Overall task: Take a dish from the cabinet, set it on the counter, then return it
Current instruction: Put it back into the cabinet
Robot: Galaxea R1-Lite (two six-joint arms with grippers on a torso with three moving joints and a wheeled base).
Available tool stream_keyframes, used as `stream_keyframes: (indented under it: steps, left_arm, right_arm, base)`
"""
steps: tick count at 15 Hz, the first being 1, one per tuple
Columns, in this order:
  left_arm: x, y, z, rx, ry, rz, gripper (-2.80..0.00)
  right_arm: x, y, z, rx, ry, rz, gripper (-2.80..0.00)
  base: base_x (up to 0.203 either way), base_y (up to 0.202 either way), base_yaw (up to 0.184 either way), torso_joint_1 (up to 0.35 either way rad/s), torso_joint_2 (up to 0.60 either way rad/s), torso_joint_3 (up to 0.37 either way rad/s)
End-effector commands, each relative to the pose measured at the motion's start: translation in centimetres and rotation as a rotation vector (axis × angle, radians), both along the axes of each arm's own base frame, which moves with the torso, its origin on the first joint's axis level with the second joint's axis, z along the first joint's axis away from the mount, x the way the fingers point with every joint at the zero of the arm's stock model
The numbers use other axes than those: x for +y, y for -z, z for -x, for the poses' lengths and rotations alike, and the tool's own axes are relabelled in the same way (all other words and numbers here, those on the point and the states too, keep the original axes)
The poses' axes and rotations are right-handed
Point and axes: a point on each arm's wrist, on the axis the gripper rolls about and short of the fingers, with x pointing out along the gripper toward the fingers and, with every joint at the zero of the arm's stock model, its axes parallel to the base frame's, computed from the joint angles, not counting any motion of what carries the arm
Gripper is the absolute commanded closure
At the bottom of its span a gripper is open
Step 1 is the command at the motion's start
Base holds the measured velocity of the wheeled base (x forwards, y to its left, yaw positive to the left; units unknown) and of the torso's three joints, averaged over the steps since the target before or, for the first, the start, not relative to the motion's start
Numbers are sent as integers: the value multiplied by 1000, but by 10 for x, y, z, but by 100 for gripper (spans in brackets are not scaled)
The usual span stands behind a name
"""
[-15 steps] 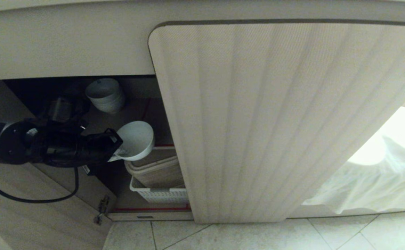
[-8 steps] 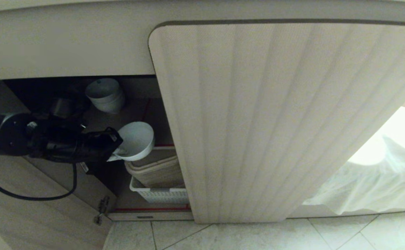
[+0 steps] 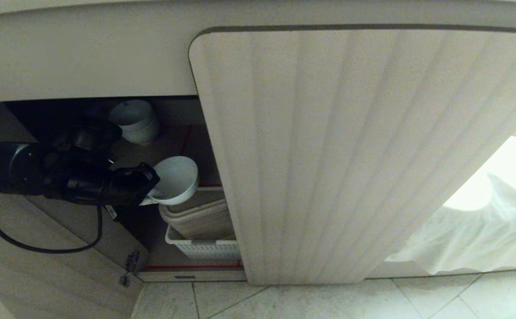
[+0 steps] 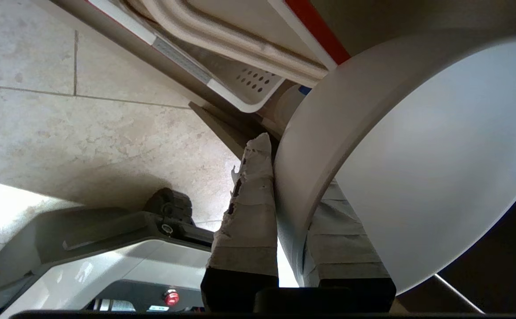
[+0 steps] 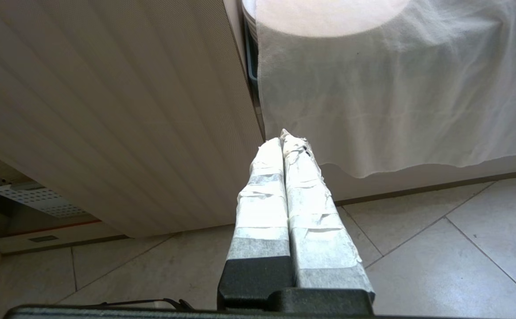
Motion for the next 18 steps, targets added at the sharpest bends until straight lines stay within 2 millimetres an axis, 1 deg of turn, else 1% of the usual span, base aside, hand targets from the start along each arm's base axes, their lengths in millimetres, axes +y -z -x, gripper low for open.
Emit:
stream_keyframes:
  steps: [1,7,13,18]
  left_arm:
    - [0,3,-5,6,-5,4,0]
    - [-1,7,-12,16,-6,4,0]
    - [0,3,-22,-10,-18,3,0]
    - [0,6,-30,-8,-57,-20,0]
  right_arm:
    - [0,0,0,1,0,-1,0]
    - [0,0,0,1,0,-1,0]
    - [0,0,0,1,0,-1,0]
    - [0,0,0,1,0,-1,0]
  base:
    - [0,0,0,0,0,0]
    - [0,0,0,0,0,0]
    - [0,0,0,0,0,0]
    - [0,0,0,0,0,0]
